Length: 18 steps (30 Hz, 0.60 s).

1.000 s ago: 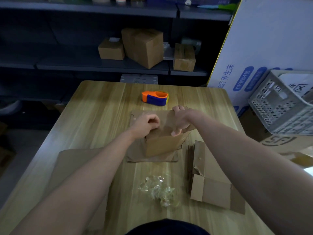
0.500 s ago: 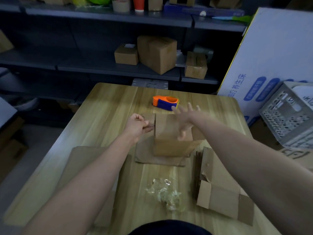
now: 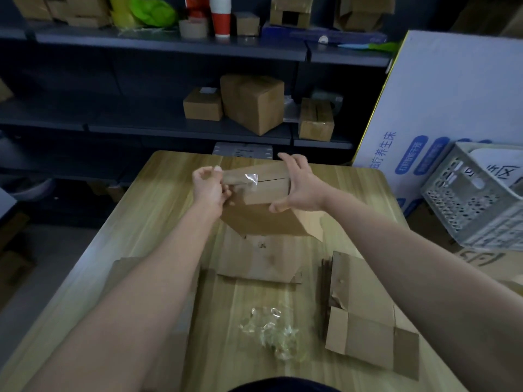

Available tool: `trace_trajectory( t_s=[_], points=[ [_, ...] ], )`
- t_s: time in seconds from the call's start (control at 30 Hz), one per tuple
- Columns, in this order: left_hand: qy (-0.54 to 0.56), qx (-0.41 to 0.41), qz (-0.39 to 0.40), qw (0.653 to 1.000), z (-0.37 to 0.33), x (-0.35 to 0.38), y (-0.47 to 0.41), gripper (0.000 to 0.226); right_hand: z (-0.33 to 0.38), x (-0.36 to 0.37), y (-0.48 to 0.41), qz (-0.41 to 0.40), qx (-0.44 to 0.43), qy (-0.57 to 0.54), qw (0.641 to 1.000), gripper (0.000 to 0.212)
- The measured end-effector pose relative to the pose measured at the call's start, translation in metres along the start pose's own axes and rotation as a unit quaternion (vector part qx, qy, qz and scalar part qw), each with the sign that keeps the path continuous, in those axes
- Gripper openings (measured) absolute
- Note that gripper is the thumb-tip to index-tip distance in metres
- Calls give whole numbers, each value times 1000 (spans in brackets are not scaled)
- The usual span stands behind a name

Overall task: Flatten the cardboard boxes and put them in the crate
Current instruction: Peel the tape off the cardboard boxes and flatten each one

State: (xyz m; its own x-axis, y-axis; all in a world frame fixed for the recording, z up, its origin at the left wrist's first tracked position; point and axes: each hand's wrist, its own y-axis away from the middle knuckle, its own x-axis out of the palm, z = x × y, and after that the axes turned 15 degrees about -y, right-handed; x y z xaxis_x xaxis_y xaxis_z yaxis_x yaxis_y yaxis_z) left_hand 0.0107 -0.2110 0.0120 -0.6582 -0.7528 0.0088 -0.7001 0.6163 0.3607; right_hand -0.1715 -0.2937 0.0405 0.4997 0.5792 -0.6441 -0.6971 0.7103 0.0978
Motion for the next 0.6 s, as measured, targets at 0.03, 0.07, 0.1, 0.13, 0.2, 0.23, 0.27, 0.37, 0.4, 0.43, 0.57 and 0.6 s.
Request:
trace_trajectory(
  t_s=[0.03, 0.07, 0.1, 0.13, 0.2, 0.23, 0.27, 0.37, 0.4, 0.43, 0.57, 0.6],
  points=[
    [-92, 32, 11, 995, 4, -5, -4, 23, -9, -1, 3, -15, 10, -23, 1000, 122],
    [-202, 67, 29, 977, 9, -8, -6, 37, -17, 0, 6, -27, 21, -39, 999, 123],
    [-313, 100, 46, 943, 14, -7, -6, 46, -26, 4, 8, -35, 30, -49, 998, 124],
    [-403, 121, 59, 905, 20, -4, -4, 54, -32, 9, 10, -38, 32, -53, 997, 125],
    [-490, 146, 67, 857, 30, 5, 1, 66, -42, 22, 11, -37, 26, -53, 998, 126],
    [-513, 161, 58, 841, 34, 10, 2, 68, -45, 28, 11, -34, 25, -56, 998, 127],
    [-531, 182, 43, 827, 39, 14, 2, 65, -49, 32, 11, -32, 26, -60, 997, 128],
    [-546, 249, 45, 799, 48, 23, 4, 29, -60, 32, 10, -19, 53, -60, 997, 129],
    [-533, 264, 61, 801, 49, 25, 3, 22, -63, 29, 10, -13, 69, -33, 997, 129],
    [-514, 270, 85, 810, 50, 28, 3, 15, -65, 26, 8, -7, 83, 18, 996, 128],
    [-479, 252, 188, 819, 54, 47, 12, 11, -58, 30, 0, 23, 109, 231, 967, 131],
    [-477, 239, 187, 825, 55, 49, 13, 13, -57, 34, 0, 31, 116, 241, 963, 130]
  ],
)
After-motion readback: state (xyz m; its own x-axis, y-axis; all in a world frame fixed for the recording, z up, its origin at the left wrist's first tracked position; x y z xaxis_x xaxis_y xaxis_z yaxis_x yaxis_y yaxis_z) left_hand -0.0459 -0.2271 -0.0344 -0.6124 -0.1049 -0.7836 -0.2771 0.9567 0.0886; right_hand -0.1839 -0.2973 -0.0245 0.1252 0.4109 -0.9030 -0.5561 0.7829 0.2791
